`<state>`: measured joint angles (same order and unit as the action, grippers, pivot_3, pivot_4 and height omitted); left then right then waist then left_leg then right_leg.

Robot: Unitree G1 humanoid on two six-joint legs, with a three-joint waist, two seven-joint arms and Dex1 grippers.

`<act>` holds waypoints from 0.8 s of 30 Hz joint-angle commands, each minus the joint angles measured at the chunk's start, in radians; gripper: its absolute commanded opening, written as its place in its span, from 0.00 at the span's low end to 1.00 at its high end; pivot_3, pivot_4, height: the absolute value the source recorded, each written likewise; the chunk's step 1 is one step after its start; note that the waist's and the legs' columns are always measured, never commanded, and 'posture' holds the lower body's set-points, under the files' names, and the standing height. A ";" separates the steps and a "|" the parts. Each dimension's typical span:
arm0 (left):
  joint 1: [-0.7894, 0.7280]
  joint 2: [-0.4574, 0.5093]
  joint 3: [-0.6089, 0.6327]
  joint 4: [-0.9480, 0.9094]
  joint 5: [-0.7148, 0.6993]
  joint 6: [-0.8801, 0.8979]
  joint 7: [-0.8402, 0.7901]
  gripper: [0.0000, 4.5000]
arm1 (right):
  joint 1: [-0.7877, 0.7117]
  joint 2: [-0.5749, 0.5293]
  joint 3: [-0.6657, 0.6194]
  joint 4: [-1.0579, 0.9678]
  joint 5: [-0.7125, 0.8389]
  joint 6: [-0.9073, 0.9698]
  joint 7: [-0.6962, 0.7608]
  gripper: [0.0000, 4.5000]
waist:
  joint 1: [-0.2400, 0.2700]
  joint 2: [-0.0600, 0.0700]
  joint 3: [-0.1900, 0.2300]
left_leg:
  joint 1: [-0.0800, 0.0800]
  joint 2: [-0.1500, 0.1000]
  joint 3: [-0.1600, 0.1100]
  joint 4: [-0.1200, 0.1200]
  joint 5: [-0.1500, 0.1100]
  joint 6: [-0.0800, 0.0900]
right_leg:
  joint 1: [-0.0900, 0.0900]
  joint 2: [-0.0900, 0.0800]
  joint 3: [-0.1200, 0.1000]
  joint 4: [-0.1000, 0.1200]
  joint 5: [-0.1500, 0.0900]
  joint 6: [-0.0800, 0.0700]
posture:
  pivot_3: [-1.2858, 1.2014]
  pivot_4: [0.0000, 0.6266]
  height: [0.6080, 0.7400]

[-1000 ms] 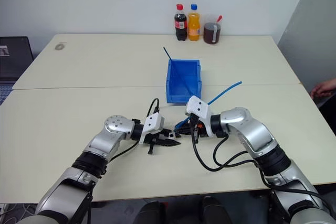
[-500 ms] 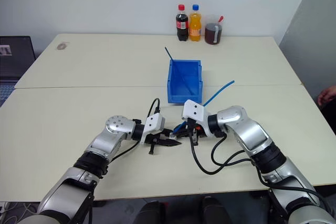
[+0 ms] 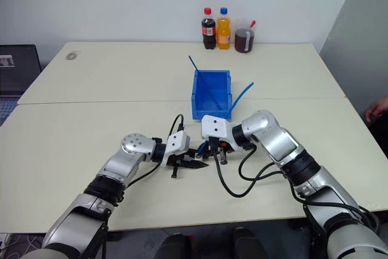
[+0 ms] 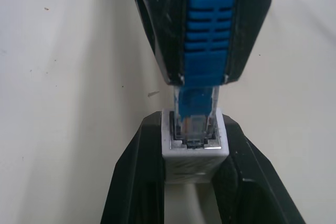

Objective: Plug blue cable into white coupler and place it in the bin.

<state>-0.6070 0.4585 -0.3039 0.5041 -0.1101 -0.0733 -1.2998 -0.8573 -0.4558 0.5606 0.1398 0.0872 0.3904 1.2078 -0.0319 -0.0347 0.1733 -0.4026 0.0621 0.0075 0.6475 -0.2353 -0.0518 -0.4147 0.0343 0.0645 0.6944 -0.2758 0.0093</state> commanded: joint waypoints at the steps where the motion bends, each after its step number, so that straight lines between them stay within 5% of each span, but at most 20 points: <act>1: 0.002 -0.007 0.008 -0.019 0.005 -0.004 0.008 0.18 | -0.004 -0.001 0.048 0.054 -0.072 -0.015 0.024 0.04 | 0.000 0.000 0.000 | 0.002 0.000 0.000 0.000 0.000 0.000 | 0.002 0.000 0.000 0.000 0.000 0.000 | 0.52 0.24 1.00; 17: 0.004 -0.016 0.015 -0.023 0.023 -0.021 0.049 0.18 | 0.059 0.032 0.052 0.153 -0.140 -0.024 -0.006 0.04 | 0.000 0.004 -0.008 | 0.009 0.000 0.000 -0.001 0.000 0.000 | 0.009 0.000 0.000 0.000 -0.001 -0.001 | 0.52 0.24 1.00; 24: 0.065 0.041 0.113 -0.206 -0.064 0.126 0.091 0.57 | 0.077 0.093 -0.251 -0.003 0.082 0.277 -0.118 0.04 | -0.002 0.005 -0.008 | 0.009 0.000 0.000 0.000 0.000 0.000 | 0.008 0.000 0.001 0.002 -0.001 -0.001 | 0.52 0.24 1.00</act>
<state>-0.5680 0.4680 -0.2522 0.4066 -0.1227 -0.0087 -1.2312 -0.7906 -0.3671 0.4250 0.1972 0.0917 0.5211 1.1459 -0.0335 -0.0299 0.1655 -0.3941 0.0627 0.0073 0.6471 -0.2352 -0.0517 -0.4069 0.0346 0.0654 0.6961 -0.2767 0.0086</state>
